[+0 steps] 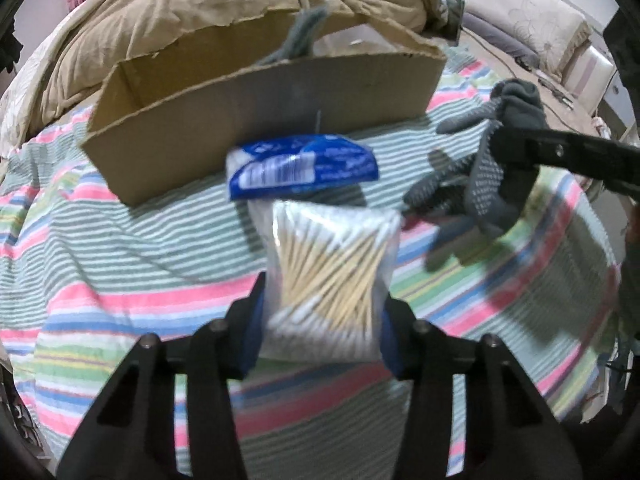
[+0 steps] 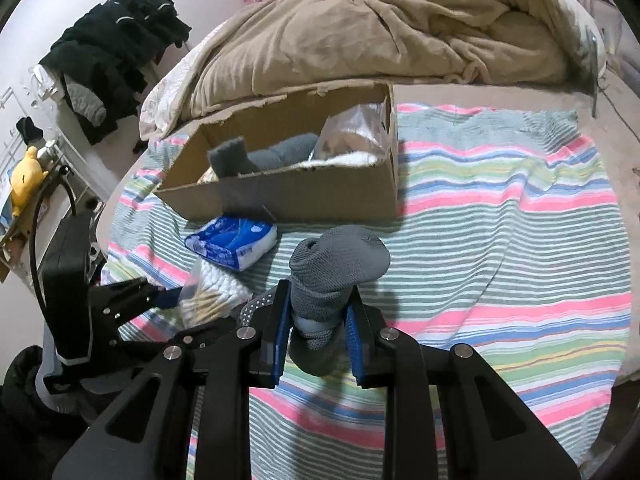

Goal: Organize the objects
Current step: 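Grasp the cotton swab bag with the left tool while the right tool holds the grey sock, then carry the cotton swab bag and grey sock into the box with both tools, then open both tools and withdraw them from the box toward the blue packet, then grasp the blue-and-white packet on the sheet with the right tool, then carry the blue packet over the box and lower it in with the right tool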

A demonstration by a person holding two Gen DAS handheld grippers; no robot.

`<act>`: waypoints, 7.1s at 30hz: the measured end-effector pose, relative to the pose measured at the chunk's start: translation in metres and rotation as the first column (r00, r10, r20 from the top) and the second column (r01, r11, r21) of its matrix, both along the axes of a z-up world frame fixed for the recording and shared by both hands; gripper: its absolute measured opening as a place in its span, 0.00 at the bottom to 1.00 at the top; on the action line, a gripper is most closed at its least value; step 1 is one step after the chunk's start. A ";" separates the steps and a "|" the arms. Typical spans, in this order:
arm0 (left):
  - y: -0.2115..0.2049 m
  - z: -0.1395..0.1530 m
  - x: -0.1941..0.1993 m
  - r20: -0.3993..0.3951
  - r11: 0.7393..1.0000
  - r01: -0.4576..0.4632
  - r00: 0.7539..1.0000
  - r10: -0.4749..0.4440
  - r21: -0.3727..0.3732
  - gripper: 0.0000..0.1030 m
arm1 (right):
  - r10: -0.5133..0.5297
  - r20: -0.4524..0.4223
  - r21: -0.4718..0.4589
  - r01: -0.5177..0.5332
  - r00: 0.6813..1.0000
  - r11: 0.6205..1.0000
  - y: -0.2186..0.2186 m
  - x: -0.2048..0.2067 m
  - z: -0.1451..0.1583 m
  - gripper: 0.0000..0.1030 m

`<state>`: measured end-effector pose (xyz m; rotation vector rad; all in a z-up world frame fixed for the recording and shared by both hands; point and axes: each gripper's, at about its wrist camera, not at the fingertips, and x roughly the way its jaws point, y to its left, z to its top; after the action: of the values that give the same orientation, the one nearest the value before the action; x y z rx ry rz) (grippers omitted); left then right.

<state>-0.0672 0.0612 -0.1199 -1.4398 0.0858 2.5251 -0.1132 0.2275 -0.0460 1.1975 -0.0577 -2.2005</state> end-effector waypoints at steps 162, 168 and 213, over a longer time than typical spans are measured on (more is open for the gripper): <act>-0.149 0.048 0.050 -0.056 0.939 -0.260 0.959 0.279 0.226 0.79 | 0.058 0.052 0.279 -0.070 0.997 0.958 -0.138 0.028 -0.061 0.42; -0.135 0.051 0.046 -0.060 0.950 -0.242 0.964 0.259 0.199 0.79 | 0.093 0.040 0.210 -0.099 0.995 0.973 -0.121 0.026 -0.049 0.17; -0.109 0.085 -0.013 -0.151 0.955 -0.265 0.947 0.285 0.135 0.79 | -0.007 -0.119 -0.004 0.007 0.993 1.000 -0.043 -0.073 0.047 0.12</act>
<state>-0.0798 -0.0480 -0.0352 -1.2682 -0.2436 2.8209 -0.1861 0.1842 0.0013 1.0630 -0.0167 -2.2726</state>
